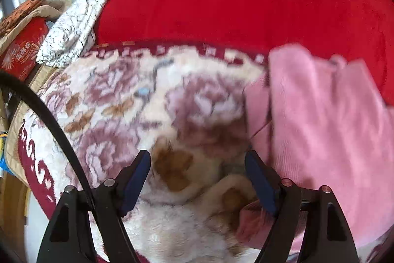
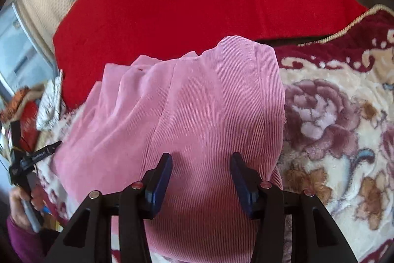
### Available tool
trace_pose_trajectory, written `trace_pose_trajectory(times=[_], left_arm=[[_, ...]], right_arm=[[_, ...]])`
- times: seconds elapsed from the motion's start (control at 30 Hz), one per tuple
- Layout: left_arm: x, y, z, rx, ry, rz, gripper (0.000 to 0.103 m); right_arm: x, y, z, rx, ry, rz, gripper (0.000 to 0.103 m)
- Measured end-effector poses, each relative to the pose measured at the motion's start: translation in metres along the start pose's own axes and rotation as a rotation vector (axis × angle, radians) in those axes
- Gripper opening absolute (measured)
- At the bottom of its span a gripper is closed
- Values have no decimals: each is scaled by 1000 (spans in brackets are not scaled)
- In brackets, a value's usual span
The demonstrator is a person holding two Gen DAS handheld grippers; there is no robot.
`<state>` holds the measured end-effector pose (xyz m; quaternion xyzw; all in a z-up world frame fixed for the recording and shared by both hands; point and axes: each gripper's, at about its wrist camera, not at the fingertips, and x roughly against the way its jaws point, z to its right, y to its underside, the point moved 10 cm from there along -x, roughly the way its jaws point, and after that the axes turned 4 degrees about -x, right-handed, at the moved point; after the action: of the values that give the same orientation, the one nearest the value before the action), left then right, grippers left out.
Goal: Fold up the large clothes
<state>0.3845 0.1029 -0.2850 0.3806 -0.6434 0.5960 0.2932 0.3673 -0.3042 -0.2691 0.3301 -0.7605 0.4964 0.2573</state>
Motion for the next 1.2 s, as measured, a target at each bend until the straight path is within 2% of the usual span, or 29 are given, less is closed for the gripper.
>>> trace_pose_trajectory(times=[0.03,0.17,0.27,0.3,0.4,0.5,0.6,0.7,0.77,0.8,0.83,0.93,0.97,1.0,1.03,1.07,1.13,1.17,1.2], left_arm=[[-2,5,1,20,35,-19,70],[19,2,-2,89,114,31,70],[33,-1,-1,136,190,66,72],[32,-4,1,143,211,67,77],[27,-6,15,152,308,40,80],[19,-9,29,168,401,-2,80],[6,-12,41,163,474,-42,80],[2,-17,49,141,504,-37,80],[-4,-17,51,127,496,-46,65],[-8,-17,50,128,486,-52,48],[-10,-16,49,136,483,-57,42],[-2,-17,42,150,475,-27,42],[1,-19,40,129,441,-10,44],[2,-18,39,117,416,-6,57],[1,-17,37,111,397,-10,75],[-1,-13,38,110,388,-28,80],[-4,-5,46,100,439,-71,81],[-8,1,57,97,502,-110,81],[-10,2,61,106,529,-120,81]], right_arm=[[3,1,-1,1,2,4,53],[28,-1,-15,-1,-45,63,53],[39,-8,-38,3,-127,106,53],[38,-10,-49,9,-145,106,53],[24,-13,-82,43,-165,86,53],[4,-9,-114,77,-166,47,39],[-15,-3,-135,86,-166,10,38],[-32,4,-142,93,-153,-12,38],[-47,10,-134,104,-112,-38,37],[-53,12,-131,110,-97,-42,37],[-53,11,-130,112,-98,-33,37],[-51,11,-127,103,-108,-32,37],[-50,11,-125,105,-113,-29,37],[-49,11,-124,108,-119,-22,37],[-49,12,-123,110,-124,-18,37],[-48,12,-122,110,-127,-14,37],[-48,13,-125,107,-132,-13,37],[-47,13,-125,104,-137,-14,37],[-46,13,-124,99,-144,-14,37]])
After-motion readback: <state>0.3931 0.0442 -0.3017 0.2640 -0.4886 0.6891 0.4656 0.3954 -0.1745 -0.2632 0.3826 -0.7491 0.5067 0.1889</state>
